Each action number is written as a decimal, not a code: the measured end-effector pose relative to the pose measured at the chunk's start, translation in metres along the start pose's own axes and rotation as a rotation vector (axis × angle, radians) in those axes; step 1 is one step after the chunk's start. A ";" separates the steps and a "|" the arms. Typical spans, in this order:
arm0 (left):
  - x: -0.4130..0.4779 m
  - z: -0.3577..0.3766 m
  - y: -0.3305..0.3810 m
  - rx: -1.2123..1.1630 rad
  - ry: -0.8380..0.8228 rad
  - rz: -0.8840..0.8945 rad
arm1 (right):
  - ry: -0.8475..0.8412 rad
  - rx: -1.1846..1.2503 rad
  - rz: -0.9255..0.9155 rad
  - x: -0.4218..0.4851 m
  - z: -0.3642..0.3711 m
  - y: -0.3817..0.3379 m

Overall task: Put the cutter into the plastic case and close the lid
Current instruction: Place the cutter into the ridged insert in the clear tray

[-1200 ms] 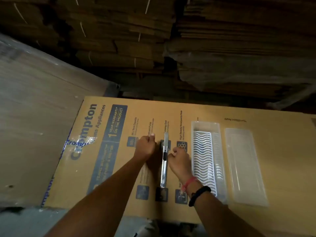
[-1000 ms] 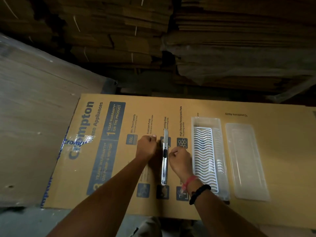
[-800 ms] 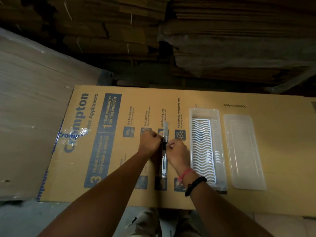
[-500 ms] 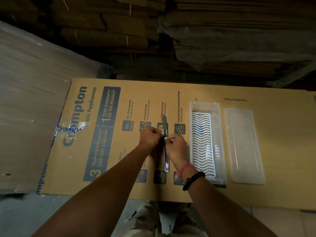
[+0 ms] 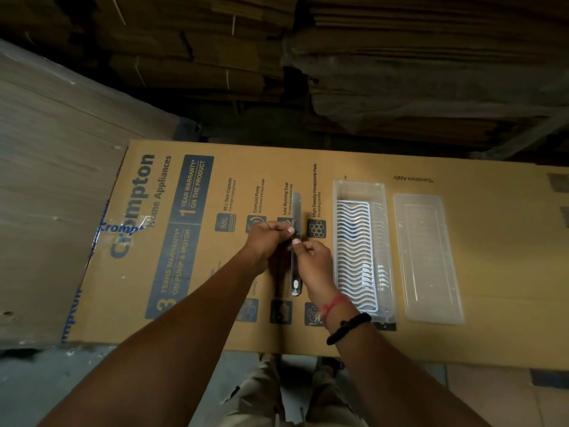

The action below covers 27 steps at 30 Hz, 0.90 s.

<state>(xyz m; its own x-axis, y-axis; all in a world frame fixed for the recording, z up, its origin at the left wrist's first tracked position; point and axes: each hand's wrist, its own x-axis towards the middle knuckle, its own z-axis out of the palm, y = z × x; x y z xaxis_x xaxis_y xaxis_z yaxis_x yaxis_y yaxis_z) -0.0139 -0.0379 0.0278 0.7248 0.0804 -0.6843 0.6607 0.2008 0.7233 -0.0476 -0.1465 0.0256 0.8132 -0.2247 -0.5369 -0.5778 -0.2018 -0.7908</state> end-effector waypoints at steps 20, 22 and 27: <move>-0.003 0.048 0.052 0.413 0.012 0.165 | -0.060 0.240 0.026 -0.013 -0.038 -0.015; -0.003 0.051 0.053 0.442 0.009 0.161 | -0.054 0.260 0.039 -0.015 -0.040 -0.016; -0.007 0.062 0.062 0.430 0.011 0.180 | -0.045 0.254 0.016 -0.015 -0.051 -0.021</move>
<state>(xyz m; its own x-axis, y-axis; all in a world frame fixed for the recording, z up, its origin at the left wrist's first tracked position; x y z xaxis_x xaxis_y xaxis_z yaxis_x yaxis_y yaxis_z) 0.0344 -0.0866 0.0834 0.8349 0.0877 -0.5433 0.5471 -0.2402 0.8019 -0.0509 -0.1874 0.0653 0.8094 -0.1825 -0.5582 -0.5595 0.0490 -0.8273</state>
